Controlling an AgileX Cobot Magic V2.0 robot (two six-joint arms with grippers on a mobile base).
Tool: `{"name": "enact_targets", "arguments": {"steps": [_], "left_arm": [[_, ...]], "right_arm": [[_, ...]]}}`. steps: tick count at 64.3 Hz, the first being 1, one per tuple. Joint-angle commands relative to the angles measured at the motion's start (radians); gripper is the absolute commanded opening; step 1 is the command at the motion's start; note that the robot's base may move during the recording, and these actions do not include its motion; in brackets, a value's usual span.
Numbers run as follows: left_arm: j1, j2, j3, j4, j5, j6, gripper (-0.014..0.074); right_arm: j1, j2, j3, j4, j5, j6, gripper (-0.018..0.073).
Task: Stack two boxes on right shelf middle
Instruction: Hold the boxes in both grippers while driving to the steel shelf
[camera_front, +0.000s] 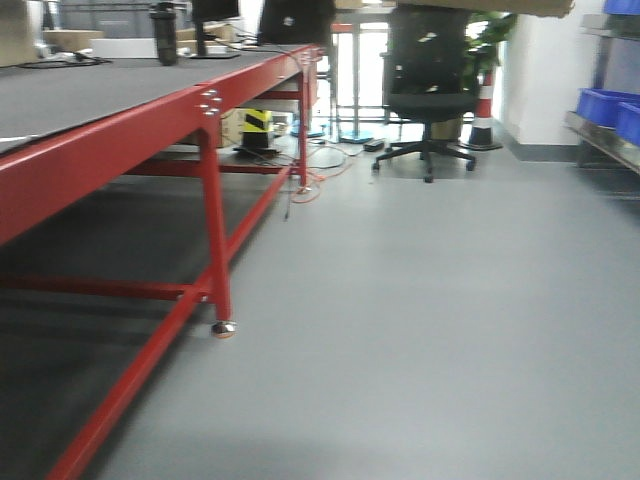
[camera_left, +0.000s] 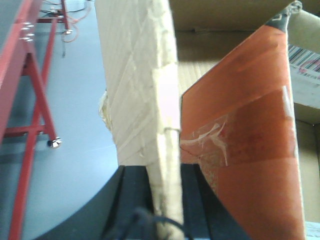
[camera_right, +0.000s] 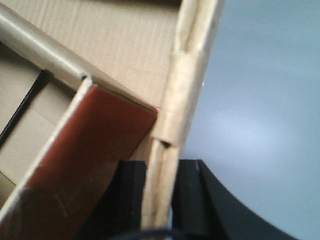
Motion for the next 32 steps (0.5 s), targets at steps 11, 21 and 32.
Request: {"name": "enact_targets", "arguments": {"steps": [11, 21, 32], "left_arm": [[0.002, -0.020, -0.010, 0.014, -0.094, 0.000, -0.0111], [0.002, -0.020, -0.010, 0.014, -0.094, 0.000, -0.0111], [0.002, -0.020, -0.010, 0.014, -0.094, 0.000, -0.0111]], "right_arm": [[-0.010, -0.010, -0.010, -0.031, -0.006, -0.016, -0.0151], [-0.010, -0.010, -0.010, -0.031, -0.006, -0.016, -0.0151], [-0.010, -0.010, -0.010, -0.031, -0.006, -0.016, -0.0151]]}}
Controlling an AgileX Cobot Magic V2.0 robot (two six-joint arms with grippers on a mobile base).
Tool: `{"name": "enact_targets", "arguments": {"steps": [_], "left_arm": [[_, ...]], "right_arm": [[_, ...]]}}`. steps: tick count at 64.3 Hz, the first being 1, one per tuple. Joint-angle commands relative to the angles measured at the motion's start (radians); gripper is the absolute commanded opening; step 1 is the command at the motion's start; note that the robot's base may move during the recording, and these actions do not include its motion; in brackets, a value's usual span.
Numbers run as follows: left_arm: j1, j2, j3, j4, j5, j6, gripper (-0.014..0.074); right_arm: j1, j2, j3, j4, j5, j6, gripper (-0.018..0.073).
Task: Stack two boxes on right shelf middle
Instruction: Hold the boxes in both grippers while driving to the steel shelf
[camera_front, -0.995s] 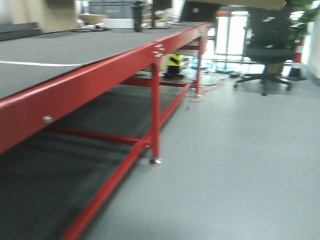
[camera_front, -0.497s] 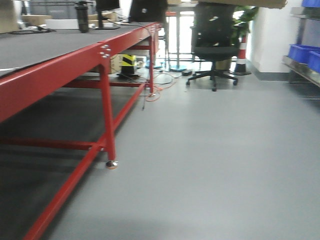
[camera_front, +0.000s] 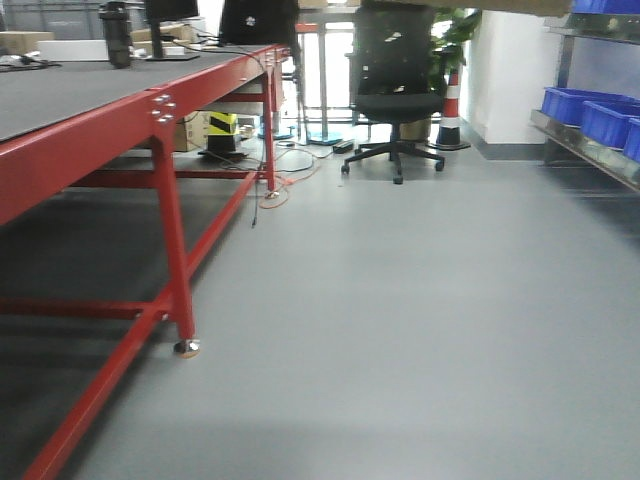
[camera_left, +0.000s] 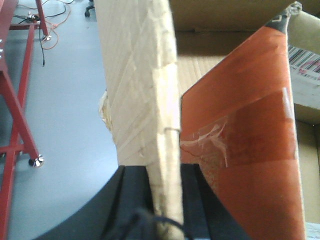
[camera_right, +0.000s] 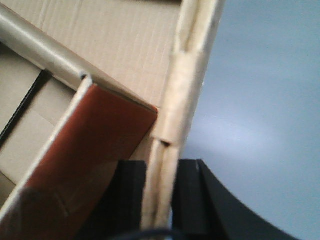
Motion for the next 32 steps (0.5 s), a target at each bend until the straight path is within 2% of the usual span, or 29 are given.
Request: {"name": "enact_targets", "arguments": {"steps": [1, 32], "left_arm": [[0.002, -0.020, -0.010, 0.014, -0.094, 0.000, -0.0111], [0.002, -0.020, -0.010, 0.014, -0.094, 0.000, -0.0111]], "right_arm": [[-0.010, -0.010, -0.010, -0.031, -0.006, -0.016, -0.0151], [-0.010, -0.010, -0.010, -0.031, -0.006, -0.016, -0.0151]]}}
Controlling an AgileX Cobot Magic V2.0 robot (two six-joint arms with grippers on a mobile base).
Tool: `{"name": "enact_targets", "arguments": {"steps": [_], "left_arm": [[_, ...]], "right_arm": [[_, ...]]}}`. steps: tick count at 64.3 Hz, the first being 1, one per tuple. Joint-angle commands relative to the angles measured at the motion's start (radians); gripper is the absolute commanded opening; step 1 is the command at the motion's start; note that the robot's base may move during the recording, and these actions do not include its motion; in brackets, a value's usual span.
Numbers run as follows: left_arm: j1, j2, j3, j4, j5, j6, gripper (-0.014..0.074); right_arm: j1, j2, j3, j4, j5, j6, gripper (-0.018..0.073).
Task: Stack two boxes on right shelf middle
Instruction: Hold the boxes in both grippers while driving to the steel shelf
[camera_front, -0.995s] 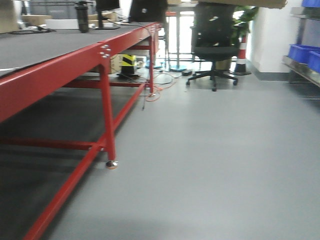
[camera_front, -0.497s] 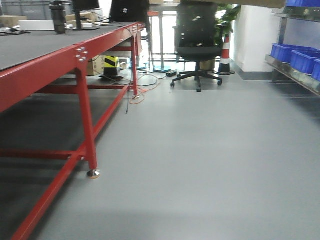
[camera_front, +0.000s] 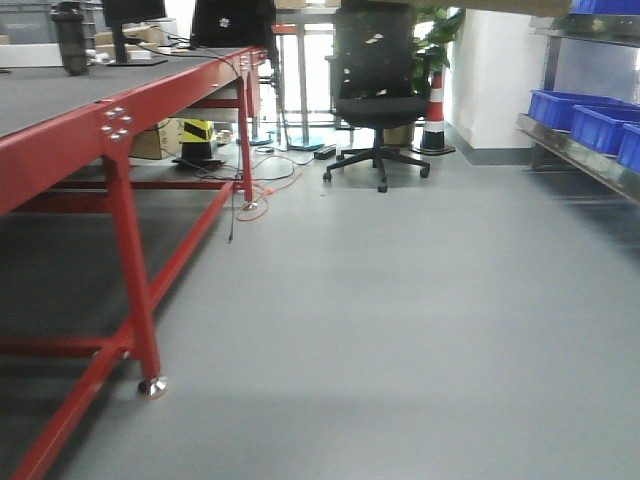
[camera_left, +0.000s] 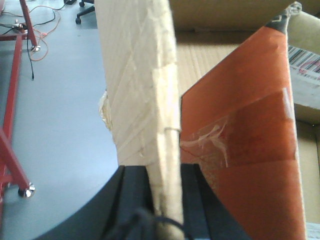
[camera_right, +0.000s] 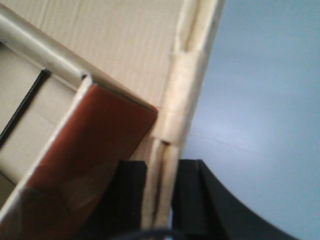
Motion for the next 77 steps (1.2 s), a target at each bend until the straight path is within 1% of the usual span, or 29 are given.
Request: {"name": "enact_targets", "arguments": {"steps": [1, 77], "left_arm": [[0.002, -0.020, -0.010, 0.014, -0.094, 0.000, -0.0111], [0.002, -0.020, -0.010, 0.014, -0.094, 0.000, -0.0111]], "right_arm": [[-0.010, -0.010, -0.010, -0.031, -0.006, -0.016, -0.0151], [-0.010, -0.008, -0.010, -0.031, -0.010, -0.016, -0.0151]]}}
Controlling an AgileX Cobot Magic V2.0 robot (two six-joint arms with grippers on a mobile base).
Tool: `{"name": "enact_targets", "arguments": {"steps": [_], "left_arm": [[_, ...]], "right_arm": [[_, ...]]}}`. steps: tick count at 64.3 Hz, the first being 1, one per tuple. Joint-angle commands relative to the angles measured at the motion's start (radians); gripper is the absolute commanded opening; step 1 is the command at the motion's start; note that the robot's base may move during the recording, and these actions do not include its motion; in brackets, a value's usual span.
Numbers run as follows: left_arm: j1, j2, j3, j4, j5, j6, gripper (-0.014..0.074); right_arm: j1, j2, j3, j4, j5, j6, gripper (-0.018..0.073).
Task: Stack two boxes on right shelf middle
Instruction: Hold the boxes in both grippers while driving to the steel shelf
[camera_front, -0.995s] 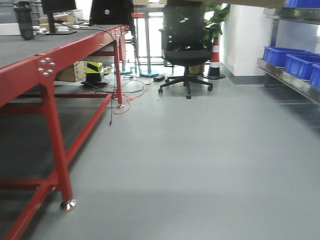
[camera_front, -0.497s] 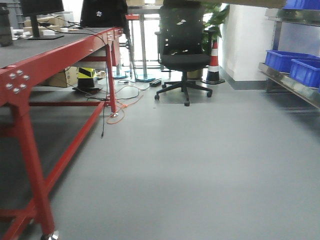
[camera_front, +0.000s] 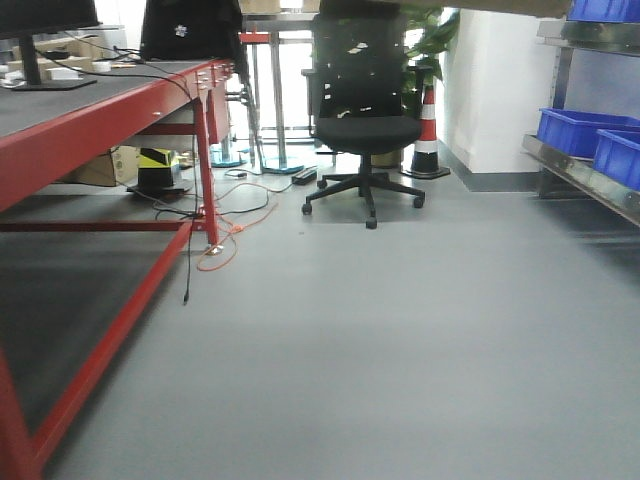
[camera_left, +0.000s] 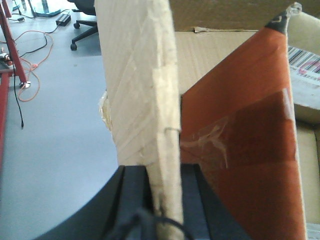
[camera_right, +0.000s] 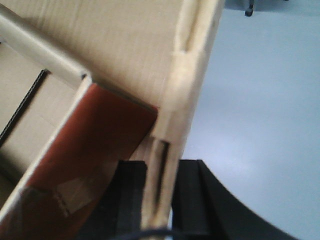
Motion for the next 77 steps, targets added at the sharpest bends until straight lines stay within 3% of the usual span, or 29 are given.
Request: {"name": "enact_targets", "arguments": {"steps": [1, 77], "left_arm": [[0.002, -0.020, -0.010, 0.014, -0.094, 0.000, -0.0111], [0.002, -0.020, -0.010, 0.014, -0.094, 0.000, -0.0111]], "right_arm": [[-0.010, -0.008, -0.010, -0.031, -0.010, -0.016, -0.0151], [-0.010, -0.004, -0.010, -0.031, -0.012, -0.016, -0.0151]]}}
